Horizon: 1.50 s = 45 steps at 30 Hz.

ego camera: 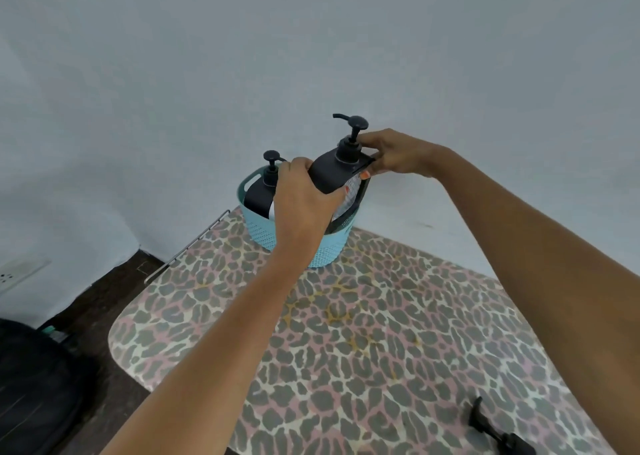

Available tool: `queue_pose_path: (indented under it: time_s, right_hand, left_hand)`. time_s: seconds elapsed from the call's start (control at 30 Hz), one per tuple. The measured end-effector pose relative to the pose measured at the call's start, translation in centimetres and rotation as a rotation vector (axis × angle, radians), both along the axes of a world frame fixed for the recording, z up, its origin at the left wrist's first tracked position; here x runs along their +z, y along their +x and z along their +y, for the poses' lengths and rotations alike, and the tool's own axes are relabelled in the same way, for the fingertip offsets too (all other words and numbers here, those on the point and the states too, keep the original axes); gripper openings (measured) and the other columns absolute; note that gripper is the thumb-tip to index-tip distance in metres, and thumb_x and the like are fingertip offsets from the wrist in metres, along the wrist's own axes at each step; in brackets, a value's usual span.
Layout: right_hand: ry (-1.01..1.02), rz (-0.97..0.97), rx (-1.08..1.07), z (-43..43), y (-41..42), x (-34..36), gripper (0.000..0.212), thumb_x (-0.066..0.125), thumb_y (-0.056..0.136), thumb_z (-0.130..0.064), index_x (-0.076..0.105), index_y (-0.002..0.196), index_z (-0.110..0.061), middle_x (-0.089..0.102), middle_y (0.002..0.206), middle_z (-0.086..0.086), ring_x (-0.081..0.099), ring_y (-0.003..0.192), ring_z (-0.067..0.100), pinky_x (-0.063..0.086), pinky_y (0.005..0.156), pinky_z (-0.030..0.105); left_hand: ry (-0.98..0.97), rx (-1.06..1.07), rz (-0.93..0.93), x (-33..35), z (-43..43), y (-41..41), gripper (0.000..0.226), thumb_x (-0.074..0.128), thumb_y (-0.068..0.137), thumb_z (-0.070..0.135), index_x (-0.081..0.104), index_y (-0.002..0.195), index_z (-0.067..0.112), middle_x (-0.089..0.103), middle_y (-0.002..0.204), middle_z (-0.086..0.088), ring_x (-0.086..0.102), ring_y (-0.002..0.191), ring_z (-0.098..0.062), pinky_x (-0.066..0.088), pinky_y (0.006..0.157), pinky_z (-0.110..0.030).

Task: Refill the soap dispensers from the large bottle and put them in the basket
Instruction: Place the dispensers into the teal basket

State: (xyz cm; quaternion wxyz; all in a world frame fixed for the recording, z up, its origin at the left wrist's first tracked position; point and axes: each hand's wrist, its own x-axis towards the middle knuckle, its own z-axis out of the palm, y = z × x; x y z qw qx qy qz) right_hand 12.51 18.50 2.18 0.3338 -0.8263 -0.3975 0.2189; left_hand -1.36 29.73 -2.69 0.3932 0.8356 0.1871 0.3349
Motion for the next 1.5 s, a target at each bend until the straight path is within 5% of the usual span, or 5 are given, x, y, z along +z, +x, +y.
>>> queue_pose_path:
  time_s: [0.3, 0.53, 0.83, 1.2, 1.5]
  right_hand:
    - [-0.162, -0.162, -0.064, 2.3, -0.1, -4.3, 0.061, 0.062, 0.077, 0.008, 0.044, 0.134, -0.009, 0.048, 0.134, 0.013, 0.049, 0.117, 0.032, 0.038, 0.102, 0.043]
    - [-0.233, -0.293, -0.072, 3.4, -0.8, -6.5, 0.054, 0.053, 0.08, 0.008, 0.046, 0.131, -0.006, 0.054, 0.126, 0.017, 0.05, 0.114, 0.032, 0.043, 0.092, 0.036]
    - [-0.231, -0.456, -0.126, 3.6, -2.1, -7.8, 0.043, 0.049, 0.082, 0.006, 0.058, 0.121, -0.01, 0.063, 0.107, 0.019, 0.058, 0.098, 0.031, 0.039, 0.071, 0.028]
    - [0.052, -0.129, -0.476, -5.1, -6.3, -5.6, 0.035, 0.046, 0.085, 0.013, 0.06, 0.115, 0.004, 0.063, 0.115, 0.02, 0.062, 0.104, 0.026, 0.045, 0.085, 0.015]
    - [-0.166, -0.093, -0.652, -18.6, -16.0, -7.4, 0.023, 0.057, 0.088, -0.005, 0.065, 0.109, -0.001, 0.067, 0.11, 0.016, 0.063, 0.102, 0.022, 0.044, 0.081, 0.017]
  left_hand:
    - [0.008, 0.031, 0.11, -3.3, 0.0, -0.1, 0.05, 0.073, 0.072, 0.025, 0.05, 0.111, 0.004, 0.049, 0.11, -0.012, 0.052, 0.099, -0.023, 0.037, 0.074, -0.022]
    - [0.215, 0.144, 0.24, -5.1, 0.2, 0.0, 0.047, 0.072, 0.072, 0.033, 0.053, 0.103, 0.002, 0.053, 0.102, -0.014, 0.047, 0.097, -0.027, 0.039, 0.078, -0.033]
    - [0.12, 0.059, 0.251, -5.2, 0.0, 0.1, 0.052, 0.073, 0.074, 0.026, 0.047, 0.111, 0.0, 0.043, 0.113, -0.017, 0.045, 0.102, -0.029, 0.041, 0.085, -0.034]
    - [0.153, 0.014, 0.226, -3.9, -3.3, -1.5, 0.028, 0.058, 0.087, 0.014, 0.054, 0.11, -0.002, 0.047, 0.118, -0.02, 0.046, 0.106, -0.034, 0.041, 0.09, -0.037]
    - [0.136, -0.291, 0.22, -3.5, -13.6, -4.8, 0.018, 0.052, 0.089, 0.012, 0.059, 0.1, 0.0, 0.053, 0.111, -0.017, 0.052, 0.099, -0.03, 0.042, 0.082, -0.034]
